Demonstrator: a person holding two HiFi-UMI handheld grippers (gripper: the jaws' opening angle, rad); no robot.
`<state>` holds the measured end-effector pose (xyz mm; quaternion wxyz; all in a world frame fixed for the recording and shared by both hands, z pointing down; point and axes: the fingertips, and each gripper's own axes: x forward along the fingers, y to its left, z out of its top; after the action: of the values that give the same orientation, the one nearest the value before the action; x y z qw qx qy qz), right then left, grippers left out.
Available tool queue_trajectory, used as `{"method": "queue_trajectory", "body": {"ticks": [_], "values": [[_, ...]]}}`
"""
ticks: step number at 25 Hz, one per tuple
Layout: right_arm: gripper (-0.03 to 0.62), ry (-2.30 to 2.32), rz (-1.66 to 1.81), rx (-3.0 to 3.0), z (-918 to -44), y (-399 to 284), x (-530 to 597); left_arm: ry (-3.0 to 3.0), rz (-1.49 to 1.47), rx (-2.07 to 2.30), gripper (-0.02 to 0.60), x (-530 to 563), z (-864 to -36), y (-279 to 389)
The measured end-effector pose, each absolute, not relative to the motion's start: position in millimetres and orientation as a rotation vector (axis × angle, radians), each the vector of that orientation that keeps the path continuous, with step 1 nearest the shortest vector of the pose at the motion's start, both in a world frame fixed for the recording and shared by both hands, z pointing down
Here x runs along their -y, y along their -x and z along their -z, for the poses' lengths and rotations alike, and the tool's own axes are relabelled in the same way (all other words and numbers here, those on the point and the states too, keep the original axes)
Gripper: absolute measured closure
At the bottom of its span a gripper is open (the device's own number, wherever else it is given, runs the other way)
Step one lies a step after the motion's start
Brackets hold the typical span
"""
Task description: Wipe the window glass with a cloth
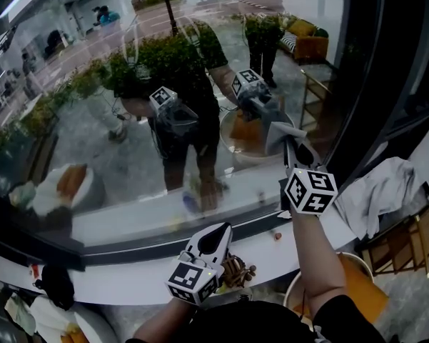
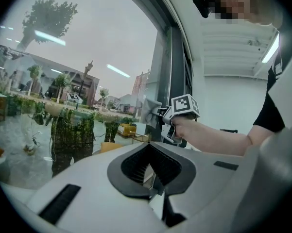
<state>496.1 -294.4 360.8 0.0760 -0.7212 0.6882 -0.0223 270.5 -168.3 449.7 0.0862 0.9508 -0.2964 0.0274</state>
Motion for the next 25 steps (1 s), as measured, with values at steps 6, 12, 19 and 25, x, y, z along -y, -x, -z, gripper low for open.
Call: {"method": "queue_trajectory", "body": {"ticks": [6,12,19,25], "values": [[0.553,2.109,0.029,-2.05,-338,-488,273,-2.858,-0.057,0.871,0.574,168,-438,-269],[0.553,2.067,-0.055,-2.036,-295,-476,260,-2.867,-0.048,0.841,0.574,166,-429,-264],[0.553,2.04,-0.112,-2.051,-259,-442,266,-2.951,-0.002,0.834,0.574,179,-399,-244],[0.553,2.058,-0.155,-2.051,-244,-435,275,-2.953,0.052,0.848,0.574,189,-377,-235]]}}
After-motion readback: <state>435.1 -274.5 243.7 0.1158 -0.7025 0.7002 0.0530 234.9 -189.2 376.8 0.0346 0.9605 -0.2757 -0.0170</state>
